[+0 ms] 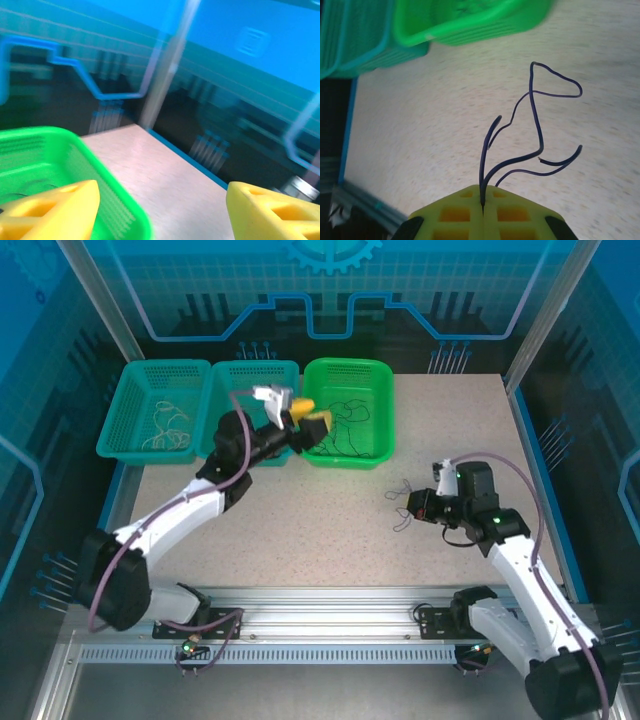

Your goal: Untangle the cables

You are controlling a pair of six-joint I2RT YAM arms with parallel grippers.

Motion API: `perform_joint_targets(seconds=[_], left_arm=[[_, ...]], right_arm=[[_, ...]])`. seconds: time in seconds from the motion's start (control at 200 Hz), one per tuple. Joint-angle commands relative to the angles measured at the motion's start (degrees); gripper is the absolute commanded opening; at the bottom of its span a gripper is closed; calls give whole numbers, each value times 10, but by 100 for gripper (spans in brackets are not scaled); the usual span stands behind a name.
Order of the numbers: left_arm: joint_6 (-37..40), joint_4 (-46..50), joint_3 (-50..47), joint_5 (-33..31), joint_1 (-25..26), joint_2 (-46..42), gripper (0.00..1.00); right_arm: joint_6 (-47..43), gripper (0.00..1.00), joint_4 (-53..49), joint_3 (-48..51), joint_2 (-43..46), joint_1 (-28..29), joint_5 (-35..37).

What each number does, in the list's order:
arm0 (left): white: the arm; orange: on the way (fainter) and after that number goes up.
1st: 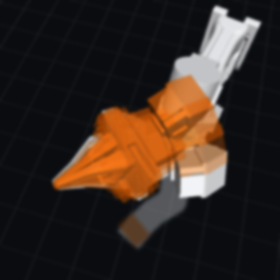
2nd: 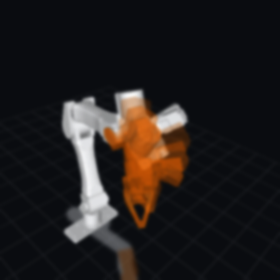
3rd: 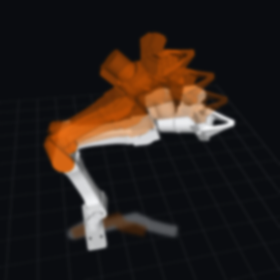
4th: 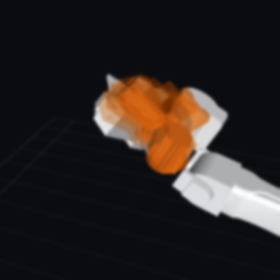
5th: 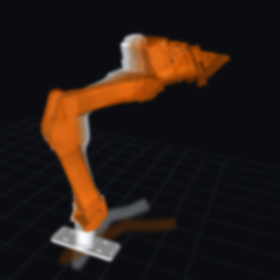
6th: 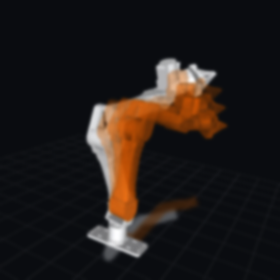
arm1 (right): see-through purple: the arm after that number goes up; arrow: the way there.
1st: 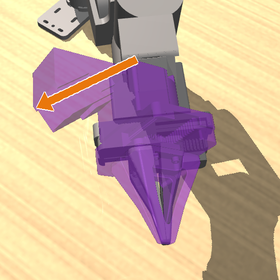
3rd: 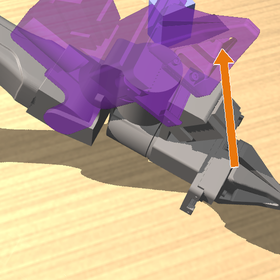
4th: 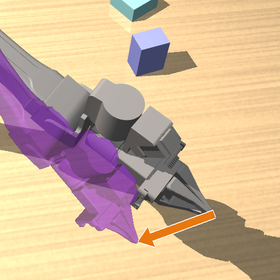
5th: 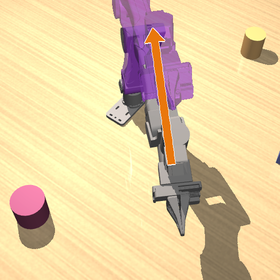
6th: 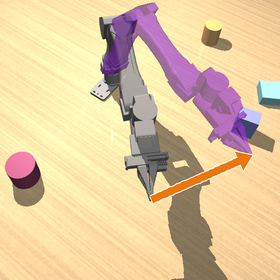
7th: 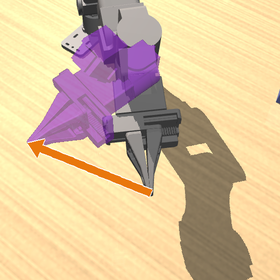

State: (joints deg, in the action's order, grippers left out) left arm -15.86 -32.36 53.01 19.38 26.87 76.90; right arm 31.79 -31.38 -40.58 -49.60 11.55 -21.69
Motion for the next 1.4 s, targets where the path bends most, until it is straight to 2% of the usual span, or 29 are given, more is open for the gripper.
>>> perform_joint_targets(seconds=[0.0,0.11,0.27,0.445,0.485,0.545,0.605,0.655,0.685,0.745,0.81,0.96,1.106,1.166,1.281,1.396], left_arm=[[67,21,-65,113,28,-24,71],[155,35,-106,139,49,-50,76],[243,48,-135,143,77,-50,80],[230,-7,-146,140,89,-1,80],[219,-16,-147,128,90,13,74],[204,-21,-146,92,90,25,58],[198,-15,-147,55,90,33,36],[193,6,-144,9,89,39,11],[188,24,-141,-26,89,42,0],[183,49,-142,-79,88,44,0],[172,43,-156,-108,84,39,0],[135,9,-174,-108,72,26,0],[108,5,-160,-104,68,21,0],[92,-5,-145,-93,65,14,0],[73,-22,-104,-74,59,11,0],[49,-40,-57,-68,49,23,0]], right_arm=[[-68,0,32,-50,-36,44,-78],[-99,0,29,-92,-77,88,-126],[-129,0,16,-148,-121,152,-152],[-143,0,6,-185,-156,195,-154],[-145,0,5,-188,-159,199,-151],[-145,0,1,-189,-157,200,-135],[-145,0,-2,-183,-145,198,-112],[-141,0,4,-174,-128,192,-99],[-136,0,9,-166,-116,186,-92],[-123,0,18,-148,-91,167,-78],[-108,0,17,-132,-67,141,-55],[-88,0,18,-103,-29,88,-49],[-79,0,3,-104,-24,87,-1],[-81,5,-9,-107,-29,87,16],[-65,5,-31,-103,-27,86,88],[-4,6,-63,-81,-13,79,221]])
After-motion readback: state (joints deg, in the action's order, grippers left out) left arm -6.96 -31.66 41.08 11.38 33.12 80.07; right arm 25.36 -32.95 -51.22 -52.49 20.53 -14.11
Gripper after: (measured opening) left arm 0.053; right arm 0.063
